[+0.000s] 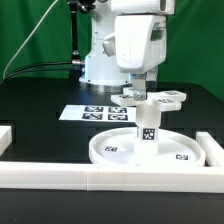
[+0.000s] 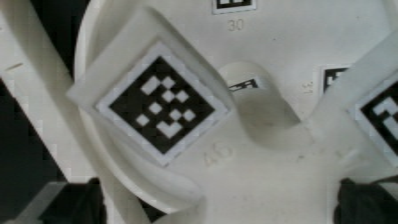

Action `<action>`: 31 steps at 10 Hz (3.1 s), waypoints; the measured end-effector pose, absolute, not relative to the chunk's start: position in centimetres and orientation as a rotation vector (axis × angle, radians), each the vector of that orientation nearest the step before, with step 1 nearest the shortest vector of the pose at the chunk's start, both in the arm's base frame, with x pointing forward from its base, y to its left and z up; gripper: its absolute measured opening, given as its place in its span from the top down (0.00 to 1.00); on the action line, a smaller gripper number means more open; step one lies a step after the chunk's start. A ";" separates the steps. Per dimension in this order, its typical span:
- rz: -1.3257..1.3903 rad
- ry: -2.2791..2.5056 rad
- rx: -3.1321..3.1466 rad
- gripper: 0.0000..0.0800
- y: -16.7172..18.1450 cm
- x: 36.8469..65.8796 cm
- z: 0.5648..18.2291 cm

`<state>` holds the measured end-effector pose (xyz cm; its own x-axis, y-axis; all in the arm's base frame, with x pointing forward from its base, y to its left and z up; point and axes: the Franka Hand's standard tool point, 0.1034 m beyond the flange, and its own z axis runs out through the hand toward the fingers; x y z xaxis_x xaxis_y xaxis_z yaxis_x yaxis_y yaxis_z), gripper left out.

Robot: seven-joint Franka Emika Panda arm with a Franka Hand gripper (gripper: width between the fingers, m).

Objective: Assemble round table

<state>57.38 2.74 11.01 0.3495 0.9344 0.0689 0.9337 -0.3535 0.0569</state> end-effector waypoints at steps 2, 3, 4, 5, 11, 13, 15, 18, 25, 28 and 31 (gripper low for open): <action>0.140 1.763 2.588 0.19 2.8 57.4 11.0; 0.140 1.750 2.598 0.19 2.8 57.4 11.0; 0.140 1.748 2.599 0.19 2.7 57.4 11.0; 0.140 1.747 2.600 0.19 2.7 57.4 11.0; 0.123 1.715 2.624 0.97 2.6 57.3 11.7; 0.136 1.685 2.639 0.99 3.3 57.2 12.6; 0.129 1.683 2.647 1.00 4.0 56.6 13.0; 0.118 1.685 2.651 0.81 4.0 56.1 12.4; 0.103 1.673 2.663 0.19 3.3 56.0 11.8; 0.085 1.659 2.677 0.19 3.3 56.0 10.8; 0.090 1.643 2.685 0.19 3.4 56.1 10.8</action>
Offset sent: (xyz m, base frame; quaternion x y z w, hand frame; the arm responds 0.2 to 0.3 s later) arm 0.0014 0.0027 -0.0010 0.0026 0.0054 -0.0009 1.0000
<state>56.07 3.36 10.78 0.4539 0.8895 0.0527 0.8899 -0.4555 0.0231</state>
